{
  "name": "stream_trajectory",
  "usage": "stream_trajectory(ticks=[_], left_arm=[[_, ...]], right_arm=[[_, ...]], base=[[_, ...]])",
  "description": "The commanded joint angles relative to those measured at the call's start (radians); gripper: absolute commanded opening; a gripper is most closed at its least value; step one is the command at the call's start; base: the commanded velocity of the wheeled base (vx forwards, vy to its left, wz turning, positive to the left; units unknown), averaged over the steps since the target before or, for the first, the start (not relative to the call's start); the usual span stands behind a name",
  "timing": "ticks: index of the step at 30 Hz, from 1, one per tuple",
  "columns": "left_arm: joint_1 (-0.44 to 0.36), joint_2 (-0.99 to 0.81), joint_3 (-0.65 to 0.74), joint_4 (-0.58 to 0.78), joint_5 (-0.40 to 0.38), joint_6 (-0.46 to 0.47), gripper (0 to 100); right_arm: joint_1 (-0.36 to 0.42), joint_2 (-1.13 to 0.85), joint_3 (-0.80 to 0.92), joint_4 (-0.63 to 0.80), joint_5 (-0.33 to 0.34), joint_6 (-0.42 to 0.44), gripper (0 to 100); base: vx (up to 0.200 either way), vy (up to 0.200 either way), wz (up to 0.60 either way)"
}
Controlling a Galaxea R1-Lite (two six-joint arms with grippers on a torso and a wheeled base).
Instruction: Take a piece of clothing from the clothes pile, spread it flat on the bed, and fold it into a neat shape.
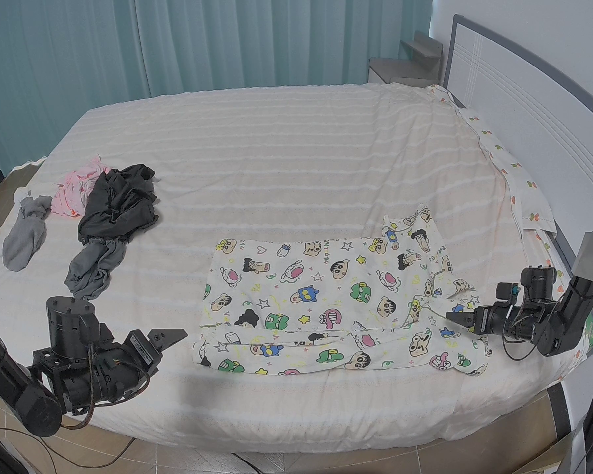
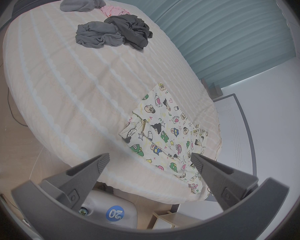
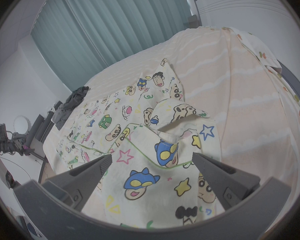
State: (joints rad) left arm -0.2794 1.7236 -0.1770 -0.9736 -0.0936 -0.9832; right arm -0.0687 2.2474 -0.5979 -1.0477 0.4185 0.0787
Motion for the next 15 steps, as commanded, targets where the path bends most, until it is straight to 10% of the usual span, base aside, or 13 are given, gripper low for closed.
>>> stream_trajectory(ticks=[1,7,15], left_arm=[[-0.021,0.077,-0.124,0.012,0.002,0.015,100],[-0.153,0.194,-0.421,0.323,0.069,0.015,100],[-0.196,0.375,-0.641,0.552,0.074,-0.022,100]], right_arm=[[0.0,-0.127,0.162,-0.127,0.0,0.116,100],[0.03,-0.098,0.294,-0.508,-0.001,0.42,100],[0.026,-0.083,0.3,-0.519,-0.02,0.42,100]], base=[[0.0,0.0,0.0],[0.0,0.0,0.0],[0.0,0.0,0.0]])
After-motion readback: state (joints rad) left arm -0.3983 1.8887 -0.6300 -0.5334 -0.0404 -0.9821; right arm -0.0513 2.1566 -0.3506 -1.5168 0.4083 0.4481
